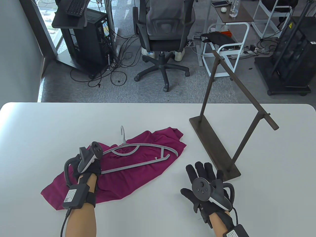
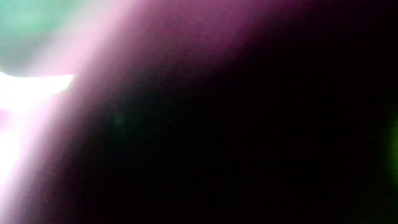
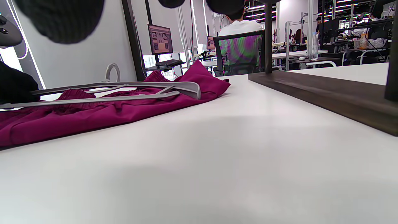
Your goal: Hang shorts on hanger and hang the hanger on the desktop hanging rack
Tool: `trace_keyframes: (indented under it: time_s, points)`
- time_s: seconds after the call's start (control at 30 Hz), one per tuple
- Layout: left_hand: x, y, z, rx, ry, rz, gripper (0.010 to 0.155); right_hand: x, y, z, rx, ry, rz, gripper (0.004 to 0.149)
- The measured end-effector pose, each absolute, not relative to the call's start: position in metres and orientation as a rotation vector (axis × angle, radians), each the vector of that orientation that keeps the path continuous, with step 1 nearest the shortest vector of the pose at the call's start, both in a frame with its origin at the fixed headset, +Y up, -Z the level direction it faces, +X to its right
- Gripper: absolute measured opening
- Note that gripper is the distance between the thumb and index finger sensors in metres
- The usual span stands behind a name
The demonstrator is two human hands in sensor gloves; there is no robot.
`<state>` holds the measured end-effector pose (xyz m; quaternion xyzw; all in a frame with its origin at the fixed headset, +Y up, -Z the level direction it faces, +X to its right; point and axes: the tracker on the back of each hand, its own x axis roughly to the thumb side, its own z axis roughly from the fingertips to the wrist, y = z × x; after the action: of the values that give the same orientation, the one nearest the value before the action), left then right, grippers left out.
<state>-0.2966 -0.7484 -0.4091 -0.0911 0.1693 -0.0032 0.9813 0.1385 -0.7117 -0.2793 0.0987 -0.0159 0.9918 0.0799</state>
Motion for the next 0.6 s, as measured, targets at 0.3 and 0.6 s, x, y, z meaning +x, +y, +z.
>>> trace_keyframes:
  time_s: [0.3, 0.6]
  points:
    - [-0.293, -0.699, -0.386, 0.014, 0.254, 0.096, 0.049, 0.142, -0.712, -0.278, 0.289, -0.059, 2.941, 0.091]
    - [-0.263, -0.657, -0.338, 0.243, 0.091, 0.140, 0.049, 0.152, -0.698, -0.272, 0.308, -0.184, 2.886, 0.089]
